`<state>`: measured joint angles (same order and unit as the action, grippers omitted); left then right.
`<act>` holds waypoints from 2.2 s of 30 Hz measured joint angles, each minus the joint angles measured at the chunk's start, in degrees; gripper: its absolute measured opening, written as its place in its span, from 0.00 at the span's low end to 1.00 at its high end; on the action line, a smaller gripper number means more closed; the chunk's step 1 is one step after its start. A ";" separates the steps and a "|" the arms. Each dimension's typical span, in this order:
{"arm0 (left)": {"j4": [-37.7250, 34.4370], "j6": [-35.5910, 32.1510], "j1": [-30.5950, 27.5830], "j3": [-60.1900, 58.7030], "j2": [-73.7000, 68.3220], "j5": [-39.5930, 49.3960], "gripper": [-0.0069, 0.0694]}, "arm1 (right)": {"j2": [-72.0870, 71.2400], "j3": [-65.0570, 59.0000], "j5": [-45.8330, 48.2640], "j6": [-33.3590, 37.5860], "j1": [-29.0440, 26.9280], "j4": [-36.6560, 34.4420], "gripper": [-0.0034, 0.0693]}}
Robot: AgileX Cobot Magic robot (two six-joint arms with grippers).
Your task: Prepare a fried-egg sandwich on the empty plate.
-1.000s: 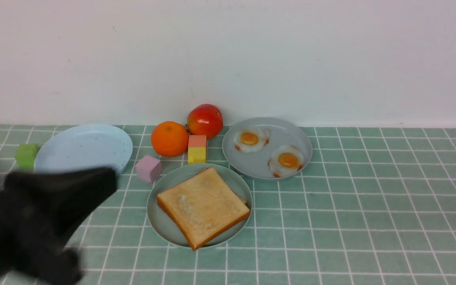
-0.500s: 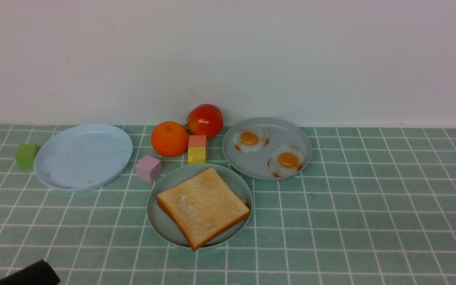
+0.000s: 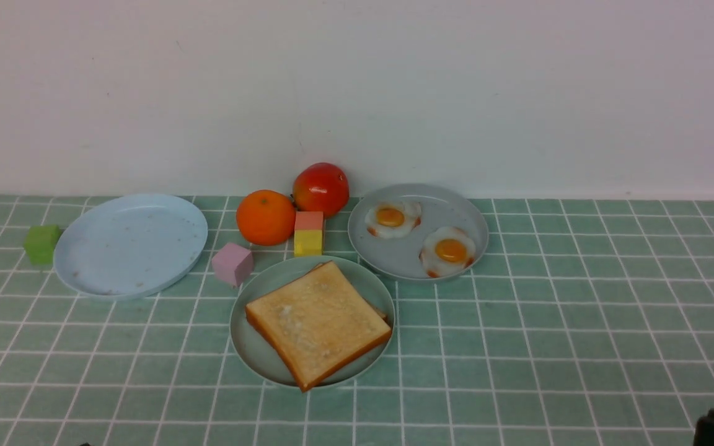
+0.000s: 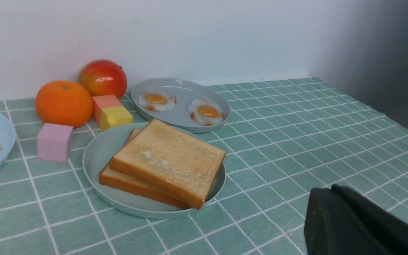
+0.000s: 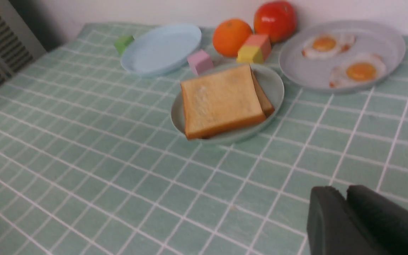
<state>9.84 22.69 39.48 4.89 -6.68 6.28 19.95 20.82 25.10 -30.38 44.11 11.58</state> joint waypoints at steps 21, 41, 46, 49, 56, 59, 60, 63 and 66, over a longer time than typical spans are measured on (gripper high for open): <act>0.00 0.00 0.00 -0.04 0.12 0.58 0.08 | -20.48 -22.30 -8.57 9.31 -41.42 -2.58 0.03; 0.00 0.00 0.00 -0.04 0.12 0.63 0.10 | -20.49 -21.77 -3.09 40.02 -41.69 -16.95 0.03; 0.00 0.00 0.00 -0.04 0.12 0.63 0.10 | -20.49 -21.73 -3.02 40.32 -41.69 -17.00 0.03; 0.00 0.00 0.00 -0.04 0.12 0.63 0.10 | -20.49 -21.73 -2.95 40.39 -41.69 -17.00 0.03; 0.00 0.00 0.00 -0.04 0.12 0.63 0.10 | -20.49 -21.73 -2.89 40.51 -41.69 -17.00 0.04; 0.00 0.00 0.00 -0.04 0.12 0.63 0.10 | -20.49 -21.73 -2.89 40.51 -41.69 -17.00 0.05; 0.00 0.00 0.00 -0.10 0.12 0.63 0.10 | -20.49 -21.71 -2.89 40.51 -41.69 -17.00 0.05; 0.38 -0.06 -0.35 -0.39 0.12 0.45 0.10 | -20.49 -21.71 -2.87 40.51 -41.69 -17.00 0.05; 0.43 -0.11 -5.48 -0.39 1.31 0.40 0.07 | -20.49 -21.67 -2.82 40.51 -41.69 -17.00 0.05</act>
<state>10.27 22.58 34.00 4.50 -5.37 6.68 -0.54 -0.85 22.28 10.13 2.42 -5.42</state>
